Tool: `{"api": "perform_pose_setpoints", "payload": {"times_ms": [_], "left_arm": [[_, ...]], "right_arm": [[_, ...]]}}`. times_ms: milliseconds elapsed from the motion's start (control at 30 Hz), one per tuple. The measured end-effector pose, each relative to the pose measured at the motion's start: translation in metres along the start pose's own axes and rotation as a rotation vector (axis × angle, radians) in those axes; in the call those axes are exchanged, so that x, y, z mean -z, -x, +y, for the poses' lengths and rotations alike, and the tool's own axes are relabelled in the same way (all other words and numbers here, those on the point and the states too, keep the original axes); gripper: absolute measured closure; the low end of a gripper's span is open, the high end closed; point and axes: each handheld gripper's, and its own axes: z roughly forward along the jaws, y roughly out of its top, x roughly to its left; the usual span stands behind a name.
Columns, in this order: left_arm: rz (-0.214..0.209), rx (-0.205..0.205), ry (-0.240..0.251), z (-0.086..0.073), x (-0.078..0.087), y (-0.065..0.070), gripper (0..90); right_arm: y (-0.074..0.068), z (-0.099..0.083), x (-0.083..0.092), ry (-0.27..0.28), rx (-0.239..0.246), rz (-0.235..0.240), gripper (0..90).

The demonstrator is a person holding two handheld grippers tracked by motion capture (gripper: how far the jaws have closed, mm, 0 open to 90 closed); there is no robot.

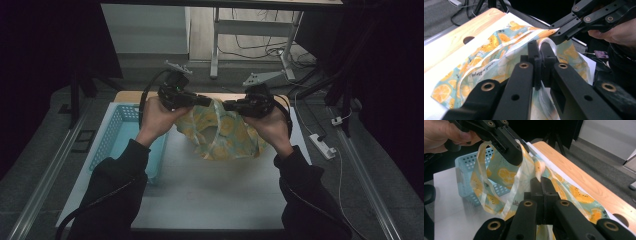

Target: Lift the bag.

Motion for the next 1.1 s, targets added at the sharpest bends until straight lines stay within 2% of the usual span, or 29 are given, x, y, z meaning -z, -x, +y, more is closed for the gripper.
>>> {"api": "perform_pose_setpoints", "payload": {"times_ms": [267, 533, 1100], "left_arm": [[0.011, 0.003, 0.039, 0.011, 0.013, 0.001, 89.0], [0.041, -0.006, 0.071, 0.026, 0.028, 0.003, 89.1], [0.107, -0.036, 0.123, 0.059, 0.050, 0.010, 89.0]], "right_arm": [[-0.004, 0.015, 0.007, 0.011, 0.023, -0.003, 90.0], [-0.006, 0.032, 0.015, 0.026, 0.037, -0.010, 90.0], [-0.003, 0.064, 0.037, 0.059, 0.060, -0.066, 90.0]]}}
